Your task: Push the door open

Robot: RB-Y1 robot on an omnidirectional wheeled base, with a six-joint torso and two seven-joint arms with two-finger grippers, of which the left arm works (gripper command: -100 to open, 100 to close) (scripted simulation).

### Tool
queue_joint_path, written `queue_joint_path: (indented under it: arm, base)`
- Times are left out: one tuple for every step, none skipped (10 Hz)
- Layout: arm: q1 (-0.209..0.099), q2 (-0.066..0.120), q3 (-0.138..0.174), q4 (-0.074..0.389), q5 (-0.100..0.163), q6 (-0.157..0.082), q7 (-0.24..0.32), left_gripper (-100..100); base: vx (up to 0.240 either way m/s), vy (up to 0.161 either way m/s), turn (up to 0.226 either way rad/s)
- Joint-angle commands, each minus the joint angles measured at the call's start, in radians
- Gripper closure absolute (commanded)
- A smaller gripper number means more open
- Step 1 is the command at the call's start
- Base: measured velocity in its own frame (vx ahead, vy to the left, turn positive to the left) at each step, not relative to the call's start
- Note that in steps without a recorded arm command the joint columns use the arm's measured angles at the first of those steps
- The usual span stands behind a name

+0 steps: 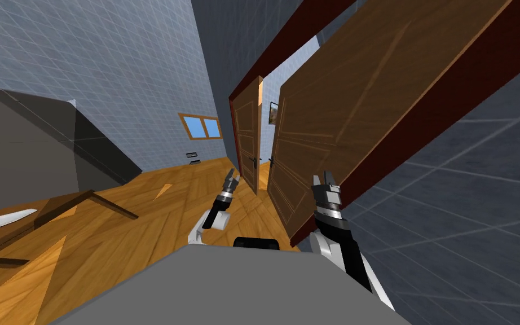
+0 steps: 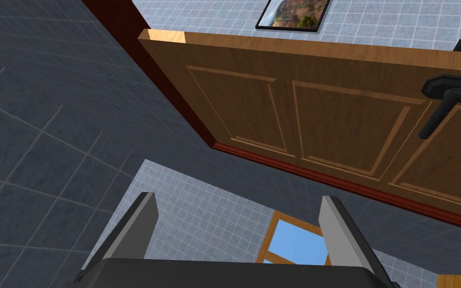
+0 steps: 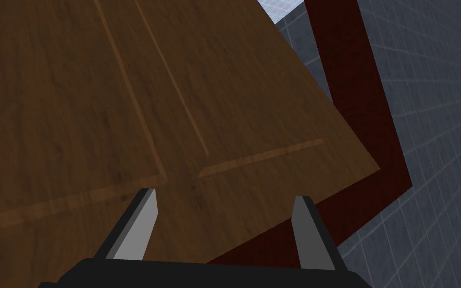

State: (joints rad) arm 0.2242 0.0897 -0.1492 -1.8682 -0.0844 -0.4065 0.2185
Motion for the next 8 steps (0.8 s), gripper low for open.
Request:
queue_joint_path:
  arm:
    - [-0.03,0.004,-0.016,0.043,-0.004,0.001,0.011,-100]
    - [-0.044,0.005,-0.024,0.065,-0.006,-0.001,0.017,-100]
    - [-0.058,0.006,-0.031,0.088,-0.008,-0.002,0.022,-100]
    - [-0.072,0.007,-0.039,0.11,-0.01,-0.004,0.027,-100]
    - [-0.086,0.008,-0.047,0.132,-0.012,-0.005,0.032,-100]
    - [-0.1,0.009,-0.055,0.155,-0.015,-0.007,0.037,-100]
    - [-0.115,0.009,-0.063,0.177,-0.017,-0.009,0.042,-100]
    - [-0.129,0.01,-0.071,0.2,-0.019,-0.01,0.048,-100]
  base:
    - [0.124,0.118,-0.05]
    - [0.096,0.083,-0.038]
    - [0.107,0.085,-0.024]
    - [0.099,0.093,-0.035]
    - [0.091,0.086,-0.037]
    - [0.091,0.079,-0.031]
    - [0.084,0.085,-0.03]
    - [0.085,0.094,-0.03]
